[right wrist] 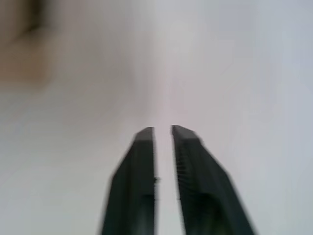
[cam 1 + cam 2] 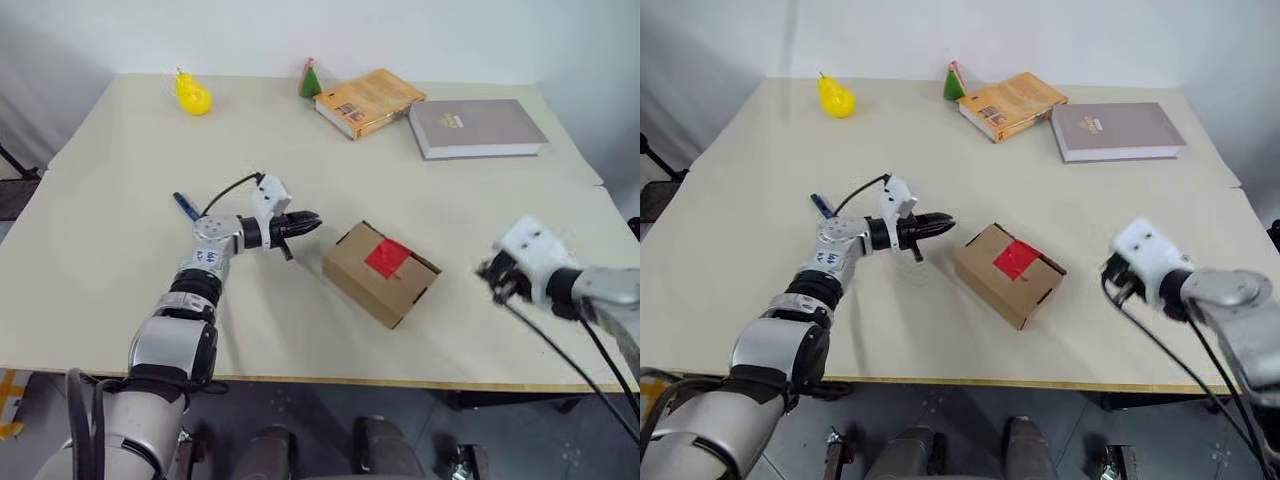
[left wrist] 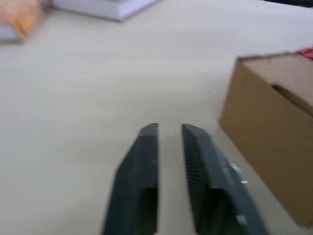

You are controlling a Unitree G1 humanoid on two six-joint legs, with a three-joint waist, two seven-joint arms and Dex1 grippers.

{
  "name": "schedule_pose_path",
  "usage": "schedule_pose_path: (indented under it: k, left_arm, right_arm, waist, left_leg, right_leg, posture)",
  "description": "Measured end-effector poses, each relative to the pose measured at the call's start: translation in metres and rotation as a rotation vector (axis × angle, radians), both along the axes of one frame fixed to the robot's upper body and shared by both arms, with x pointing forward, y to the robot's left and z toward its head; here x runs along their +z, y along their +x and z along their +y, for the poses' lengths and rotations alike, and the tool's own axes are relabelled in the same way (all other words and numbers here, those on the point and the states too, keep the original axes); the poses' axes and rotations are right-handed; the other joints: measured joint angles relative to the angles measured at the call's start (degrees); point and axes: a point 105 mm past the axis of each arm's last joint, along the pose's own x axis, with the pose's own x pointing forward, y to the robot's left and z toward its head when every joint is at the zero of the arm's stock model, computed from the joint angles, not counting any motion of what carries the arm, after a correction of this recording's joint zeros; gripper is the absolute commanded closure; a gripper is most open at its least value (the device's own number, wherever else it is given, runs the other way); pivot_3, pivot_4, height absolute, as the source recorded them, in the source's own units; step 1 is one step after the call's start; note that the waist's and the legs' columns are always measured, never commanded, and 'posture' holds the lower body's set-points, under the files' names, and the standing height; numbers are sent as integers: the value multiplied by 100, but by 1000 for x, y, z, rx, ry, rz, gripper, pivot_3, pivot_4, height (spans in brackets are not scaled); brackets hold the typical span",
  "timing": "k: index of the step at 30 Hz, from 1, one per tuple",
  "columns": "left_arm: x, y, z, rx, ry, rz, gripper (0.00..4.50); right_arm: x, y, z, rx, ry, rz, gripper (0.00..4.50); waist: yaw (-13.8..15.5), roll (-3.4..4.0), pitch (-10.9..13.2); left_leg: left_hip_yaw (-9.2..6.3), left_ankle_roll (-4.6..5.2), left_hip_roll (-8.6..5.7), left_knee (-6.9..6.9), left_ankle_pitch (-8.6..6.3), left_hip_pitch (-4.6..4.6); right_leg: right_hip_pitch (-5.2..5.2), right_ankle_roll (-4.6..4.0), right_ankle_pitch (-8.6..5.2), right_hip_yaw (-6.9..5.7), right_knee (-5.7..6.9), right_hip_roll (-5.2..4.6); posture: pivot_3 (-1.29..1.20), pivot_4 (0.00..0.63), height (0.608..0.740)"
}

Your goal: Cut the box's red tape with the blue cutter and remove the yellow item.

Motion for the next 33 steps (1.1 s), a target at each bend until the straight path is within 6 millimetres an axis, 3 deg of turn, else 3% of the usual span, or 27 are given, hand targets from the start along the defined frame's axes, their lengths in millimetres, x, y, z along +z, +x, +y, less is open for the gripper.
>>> schedule_pose_path:
  k: [5, 8, 10, 13, 19, 25, 29, 30, 33]
  left_arm:
    - [7, -16, 17, 36, -40, -48, 1357]
    - [7, -37, 43, 129, -46, -62, 455]
    - [10, -54, 68, 238, -64, -67, 21]
    - [13, -76, 89, 363, -99, -70, 21]
    - [0, -132, 129, 579, -191, 9, 21]
    - [5, -157, 150, 743, -347, 6, 21]
    - [5, -154, 143, 773, -378, 11, 21]
    - [9, -130, 137, 845, -394, -5, 21]
    - [15, -101, 121, 895, -428, -37, 21]
  right_arm:
    - [12, 19, 14, 112, 135, -115, 1034]
    - [15, 32, 21, 183, 194, -164, 39]
    - [12, 40, 22, 215, 215, -183, 0]
    - [9, 49, 27, 253, 243, -206, 0]
    - [4, 66, 39, 323, 312, -230, 0]
    - [5, 78, 44, 357, 306, -227, 0]
    - [6, 81, 53, 387, 309, -220, 0]
    - [3, 84, 62, 405, 334, -206, 0]
    - [2, 84, 77, 459, 337, -192, 0]
  waist:
    - [-76, 0, 0]
    - [-175, 1, 1]
    - [-223, 4, 2]
    - [-220, 8, 5]
    - [-219, 16, 9]
    - [-198, 21, 12]
    - [-206, 21, 12]
    - [-179, 23, 13]
    - [-185, 24, 13]
  left_leg:
    - [-4, -1, 2, 5, -1, 0]
    - [-4, -2, 6, 9, -1, 1]
    - [-10, -3, 7, 9, -1, 2]
    - [-10, -4, 4, 18, -1, 5]
    - [-12, -4, 5, 16, -1, 15]
    - [-18, -4, 1, 17, -2, 17]
    - [-19, -5, 1, 16, -2, 20]
    - [-20, -4, -6, 31, -2, 24]
    - [-23, -2, -12, 36, -1, 41]
  right_leg:
    - [2, 0, 0, -3, 4, -4]
    - [2, 0, 0, 3, 5, -10]
    - [4, -1, 0, 5, 8, -38]
    - [10, -1, 0, 3, 3, -47]
    - [26, -2, 0, 8, -26, -51]
    - [41, -4, 1, 4, -42, -56]
    - [42, -5, 1, -8, -40, -54]
    - [56, -5, 2, -33, -40, -51]
    - [79, -2, 6, -51, -42, -47]
  posture:
    - [0, 150, 740]
    - [0, 150, 740]
    - [0, 150, 740]
    - [0, 150, 740]
    - [0, 150, 740]
    - [0, 150, 740]
    - [0, 150, 740]
    - [0, 150, 740]
    - [0, 150, 740]
